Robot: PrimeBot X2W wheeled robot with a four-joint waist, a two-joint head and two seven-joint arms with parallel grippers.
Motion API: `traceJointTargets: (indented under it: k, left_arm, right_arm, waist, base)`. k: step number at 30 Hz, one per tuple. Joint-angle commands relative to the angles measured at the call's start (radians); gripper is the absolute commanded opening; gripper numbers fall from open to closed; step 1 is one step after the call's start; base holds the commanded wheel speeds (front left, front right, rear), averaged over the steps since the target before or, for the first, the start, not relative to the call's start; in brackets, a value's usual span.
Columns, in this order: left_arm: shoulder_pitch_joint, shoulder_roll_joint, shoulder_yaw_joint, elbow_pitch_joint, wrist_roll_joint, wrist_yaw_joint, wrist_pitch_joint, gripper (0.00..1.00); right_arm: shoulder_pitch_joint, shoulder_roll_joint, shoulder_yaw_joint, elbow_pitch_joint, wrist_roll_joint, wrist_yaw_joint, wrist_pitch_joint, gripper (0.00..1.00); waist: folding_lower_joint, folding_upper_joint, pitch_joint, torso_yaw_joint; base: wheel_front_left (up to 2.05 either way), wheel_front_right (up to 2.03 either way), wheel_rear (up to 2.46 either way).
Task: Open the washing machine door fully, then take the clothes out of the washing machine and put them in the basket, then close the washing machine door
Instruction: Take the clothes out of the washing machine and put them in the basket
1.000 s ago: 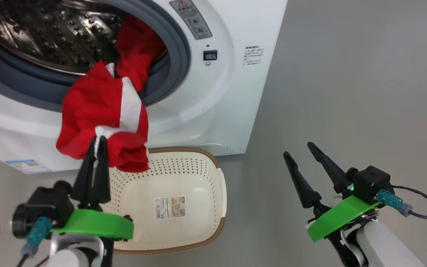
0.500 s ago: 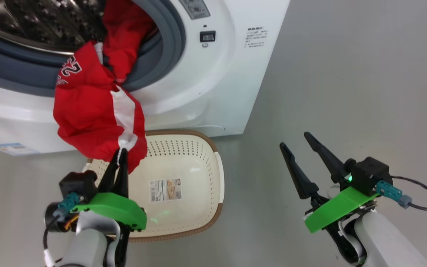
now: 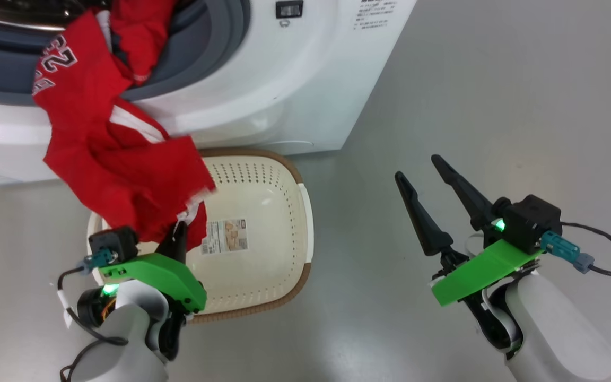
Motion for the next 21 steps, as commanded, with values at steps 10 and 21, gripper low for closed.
traceJointTargets:
  k: [10,21]
  left_arm:
    - [-0.077,0.015,-0.084,0.175,-0.122,-0.042,-0.023,0.00]
    - [-0.107,0.015,-0.210,0.230,-0.240,-0.047,-0.010,0.00]
  right_arm:
    - [-0.037,0.001,0.025,-0.031,0.007,0.000,-0.006,1.00]
    - [-0.058,0.005,0.024,-0.041,0.004,0.000,-0.006,1.00]
  waist:
    - [0.0000,0.0000,0.094,-0.035]
    - [0.0000,0.0000,0.152,-0.045]
  base:
    - [0.00,0.00,0.00]
    - [0.00,0.00,0.00]
